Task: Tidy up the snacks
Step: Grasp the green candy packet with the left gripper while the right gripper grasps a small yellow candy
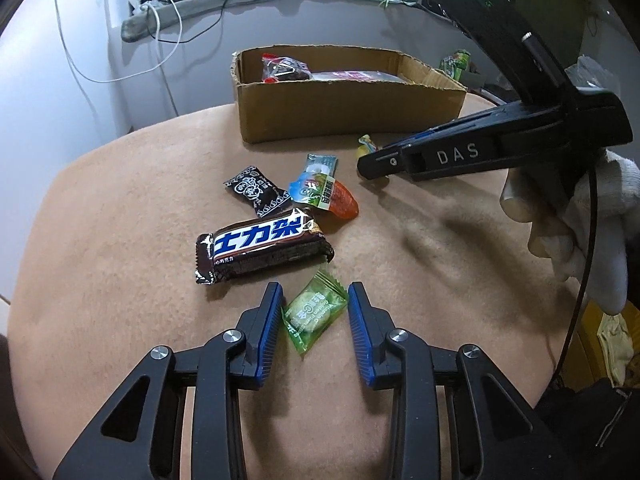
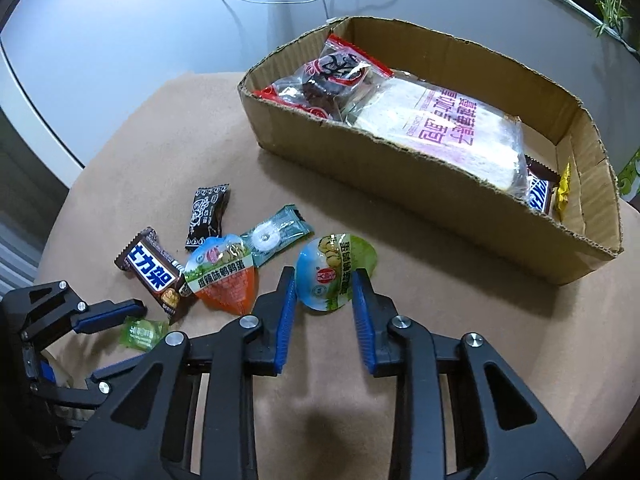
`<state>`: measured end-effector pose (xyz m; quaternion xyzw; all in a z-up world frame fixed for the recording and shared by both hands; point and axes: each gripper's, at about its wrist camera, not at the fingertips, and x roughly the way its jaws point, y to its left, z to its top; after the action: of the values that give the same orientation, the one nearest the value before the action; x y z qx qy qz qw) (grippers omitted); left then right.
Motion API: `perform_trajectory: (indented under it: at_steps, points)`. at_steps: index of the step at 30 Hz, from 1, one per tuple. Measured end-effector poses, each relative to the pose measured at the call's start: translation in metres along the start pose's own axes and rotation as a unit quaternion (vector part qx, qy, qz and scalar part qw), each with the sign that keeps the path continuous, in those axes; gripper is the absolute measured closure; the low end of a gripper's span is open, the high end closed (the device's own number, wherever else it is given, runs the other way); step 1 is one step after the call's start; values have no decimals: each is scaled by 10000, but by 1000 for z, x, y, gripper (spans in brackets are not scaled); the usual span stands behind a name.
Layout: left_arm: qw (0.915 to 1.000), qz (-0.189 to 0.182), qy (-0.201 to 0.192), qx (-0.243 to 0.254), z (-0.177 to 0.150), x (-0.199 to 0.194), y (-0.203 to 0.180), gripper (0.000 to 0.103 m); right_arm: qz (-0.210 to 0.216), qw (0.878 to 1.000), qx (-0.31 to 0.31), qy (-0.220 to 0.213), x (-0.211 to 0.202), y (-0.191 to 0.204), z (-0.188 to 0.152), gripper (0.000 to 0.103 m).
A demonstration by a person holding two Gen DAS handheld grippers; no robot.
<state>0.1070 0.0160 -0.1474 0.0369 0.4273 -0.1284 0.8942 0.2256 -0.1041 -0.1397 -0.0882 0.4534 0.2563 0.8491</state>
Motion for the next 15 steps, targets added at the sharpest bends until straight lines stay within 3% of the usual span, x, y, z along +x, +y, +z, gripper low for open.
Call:
perform_trajectory:
  at_steps: [15]
  points:
    - [9993, -88, -193, -310, 2, -15, 10, 71, 206, 9994, 212, -173, -22, -15, -20, 87]
